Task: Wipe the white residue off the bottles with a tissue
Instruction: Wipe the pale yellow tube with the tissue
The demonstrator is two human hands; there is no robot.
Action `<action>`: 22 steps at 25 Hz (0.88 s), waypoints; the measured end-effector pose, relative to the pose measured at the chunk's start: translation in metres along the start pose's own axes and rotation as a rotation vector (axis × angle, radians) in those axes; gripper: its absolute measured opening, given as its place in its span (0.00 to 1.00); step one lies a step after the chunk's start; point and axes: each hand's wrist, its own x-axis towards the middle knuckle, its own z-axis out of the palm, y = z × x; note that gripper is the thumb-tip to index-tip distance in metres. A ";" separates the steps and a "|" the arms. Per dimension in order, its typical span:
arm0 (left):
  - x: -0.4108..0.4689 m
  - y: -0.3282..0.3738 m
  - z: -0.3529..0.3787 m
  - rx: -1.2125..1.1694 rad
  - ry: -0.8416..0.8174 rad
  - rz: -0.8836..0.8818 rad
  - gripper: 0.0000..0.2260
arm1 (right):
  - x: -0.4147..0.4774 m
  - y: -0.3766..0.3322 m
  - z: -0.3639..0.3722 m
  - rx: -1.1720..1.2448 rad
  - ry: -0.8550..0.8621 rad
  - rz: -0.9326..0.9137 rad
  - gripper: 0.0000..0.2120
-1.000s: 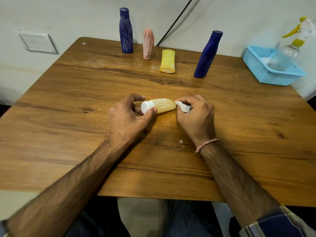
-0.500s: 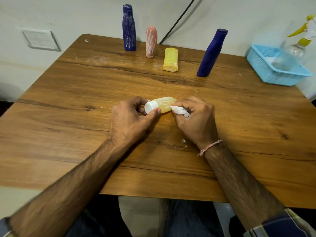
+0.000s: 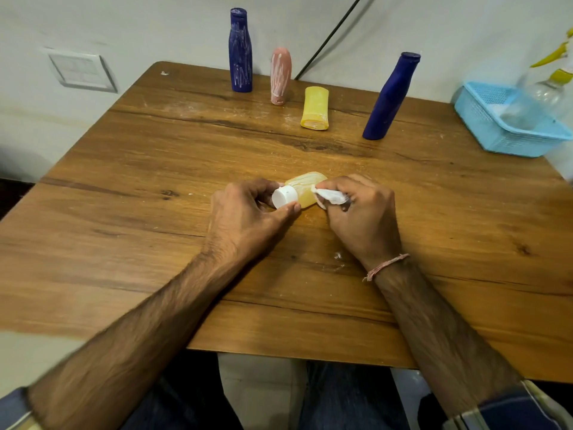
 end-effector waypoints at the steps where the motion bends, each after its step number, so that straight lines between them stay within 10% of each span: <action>1: 0.000 -0.001 0.000 -0.004 0.001 0.000 0.19 | -0.001 0.000 0.001 -0.006 -0.020 -0.048 0.11; 22: -0.002 0.005 -0.003 0.114 -0.007 0.102 0.14 | -0.007 -0.012 0.009 0.040 0.011 -0.109 0.07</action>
